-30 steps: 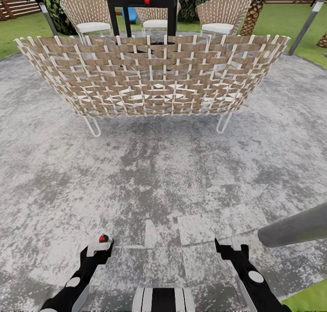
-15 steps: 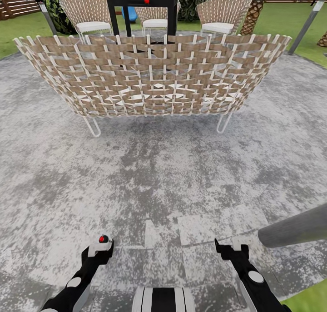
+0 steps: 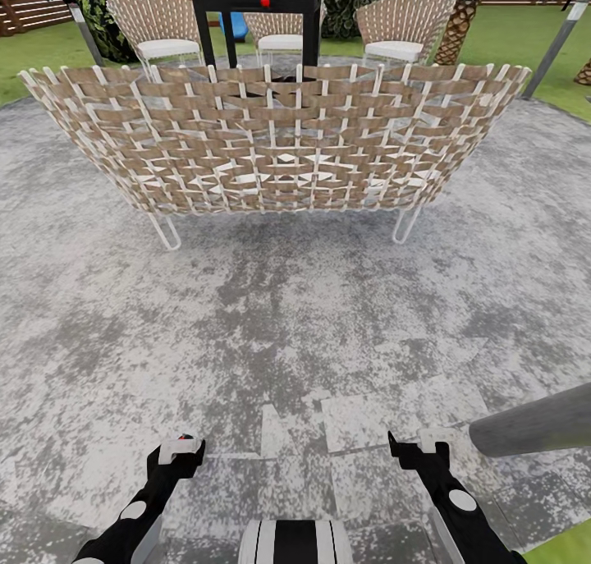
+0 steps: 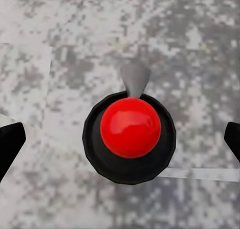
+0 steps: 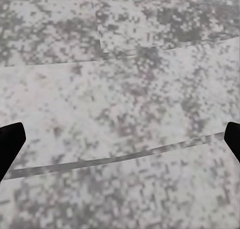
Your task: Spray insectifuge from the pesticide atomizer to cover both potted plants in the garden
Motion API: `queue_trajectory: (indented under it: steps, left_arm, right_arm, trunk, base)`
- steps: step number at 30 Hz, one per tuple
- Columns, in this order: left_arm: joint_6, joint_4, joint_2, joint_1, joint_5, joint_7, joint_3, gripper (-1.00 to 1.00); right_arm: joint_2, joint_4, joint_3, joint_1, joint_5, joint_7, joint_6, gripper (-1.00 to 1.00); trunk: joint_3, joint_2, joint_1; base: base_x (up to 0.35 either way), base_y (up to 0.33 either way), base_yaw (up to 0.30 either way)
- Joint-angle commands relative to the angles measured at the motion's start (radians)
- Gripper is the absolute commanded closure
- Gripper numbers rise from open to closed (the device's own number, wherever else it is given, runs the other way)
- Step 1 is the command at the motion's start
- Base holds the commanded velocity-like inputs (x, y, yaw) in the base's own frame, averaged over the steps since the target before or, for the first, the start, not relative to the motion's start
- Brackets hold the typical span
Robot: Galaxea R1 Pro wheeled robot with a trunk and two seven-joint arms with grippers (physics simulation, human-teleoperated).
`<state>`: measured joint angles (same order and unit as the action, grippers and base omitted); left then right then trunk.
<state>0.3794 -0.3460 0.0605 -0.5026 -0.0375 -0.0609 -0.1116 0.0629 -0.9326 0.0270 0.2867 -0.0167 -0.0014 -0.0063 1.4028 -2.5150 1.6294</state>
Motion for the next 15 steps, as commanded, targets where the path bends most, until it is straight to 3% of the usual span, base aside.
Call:
queue_trajectory:
  steps: [1, 8, 15]
  left_arm:
    - [0.003, 0.001, -0.001, -0.001, -0.004, -0.006, -0.008, -1.00]
    - [0.003, -0.006, -0.001, -0.001, -0.006, -0.006, -0.007, -1.00]
    - [0.006, -0.002, 0.002, 0.001, -0.005, -0.004, -0.009, -1.00]
  right_arm:
    - [0.000, 0.000, 0.000, 0.000, -0.001, 0.000, 0.000, -1.00]
    - [0.000, 0.000, -0.001, 0.000, -0.002, 0.000, -0.001, -1.00]
    - [0.000, 0.000, -0.001, 0.000, -0.002, 0.000, -0.001, -1.00]
  trunk:
    - [0.001, 0.000, 0.000]
    - [0.001, 0.000, 0.000]
    - [0.016, -0.001, 0.002]
  base:
    - [0.000, 0.000, 0.000]
    - [0.000, 0.000, 0.000]
    - [0.000, 0.000, 0.000]
